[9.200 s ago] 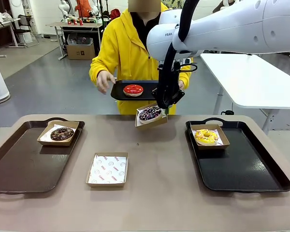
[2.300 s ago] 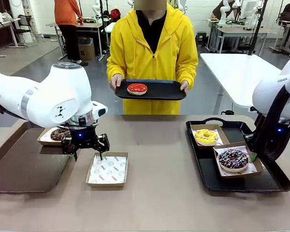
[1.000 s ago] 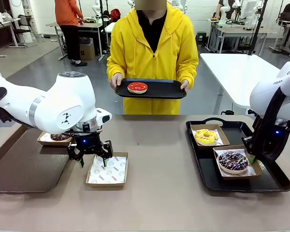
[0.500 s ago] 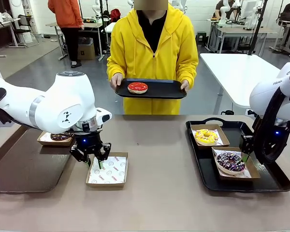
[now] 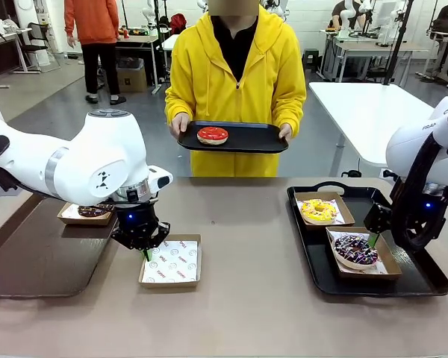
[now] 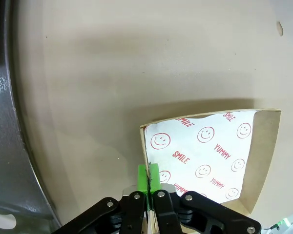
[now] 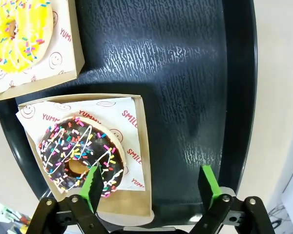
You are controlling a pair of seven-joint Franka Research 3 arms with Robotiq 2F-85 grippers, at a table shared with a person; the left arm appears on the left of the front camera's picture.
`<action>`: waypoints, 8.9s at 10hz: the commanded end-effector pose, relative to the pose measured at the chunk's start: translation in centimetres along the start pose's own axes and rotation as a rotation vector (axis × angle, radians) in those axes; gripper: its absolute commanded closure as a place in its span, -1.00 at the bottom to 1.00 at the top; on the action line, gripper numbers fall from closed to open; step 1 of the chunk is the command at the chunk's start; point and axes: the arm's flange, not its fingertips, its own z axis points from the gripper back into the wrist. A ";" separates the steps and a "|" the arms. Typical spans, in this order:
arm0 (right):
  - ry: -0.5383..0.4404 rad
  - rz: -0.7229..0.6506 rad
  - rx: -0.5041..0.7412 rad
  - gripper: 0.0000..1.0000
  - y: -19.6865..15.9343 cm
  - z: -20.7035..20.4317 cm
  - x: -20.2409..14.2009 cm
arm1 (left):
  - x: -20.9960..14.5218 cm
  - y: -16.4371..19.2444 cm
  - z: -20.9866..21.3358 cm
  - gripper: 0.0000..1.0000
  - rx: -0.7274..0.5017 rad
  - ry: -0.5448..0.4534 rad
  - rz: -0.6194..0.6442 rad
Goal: Individually package the donuts and arrange them on the tray.
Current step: Place the picked Paper togo box on the Handle tray while simultaneously picking up another Paper togo box from the table with the other hand, then place the picked Paper togo box on the Handle tray.
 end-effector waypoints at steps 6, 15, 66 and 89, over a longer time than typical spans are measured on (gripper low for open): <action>-0.104 -0.018 0.306 -1.00 -2.8 6.1 -2.7 | 1.9 0.0 6.2 1.00 -0.070 0.030 -0.064; -0.297 0.071 1.040 -1.00 -21.4 7.9 -9.0 | 12.1 -3.7 17.8 1.00 0.011 -0.003 -0.110; -0.294 0.079 1.053 -1.00 -23.8 4.6 -8.6 | -0.2 24.2 16.9 0.97 0.077 0.068 -0.017; -0.294 0.079 1.053 -1.00 -23.8 4.6 -8.6 | 1.4 28.4 6.5 0.97 0.134 0.002 -0.046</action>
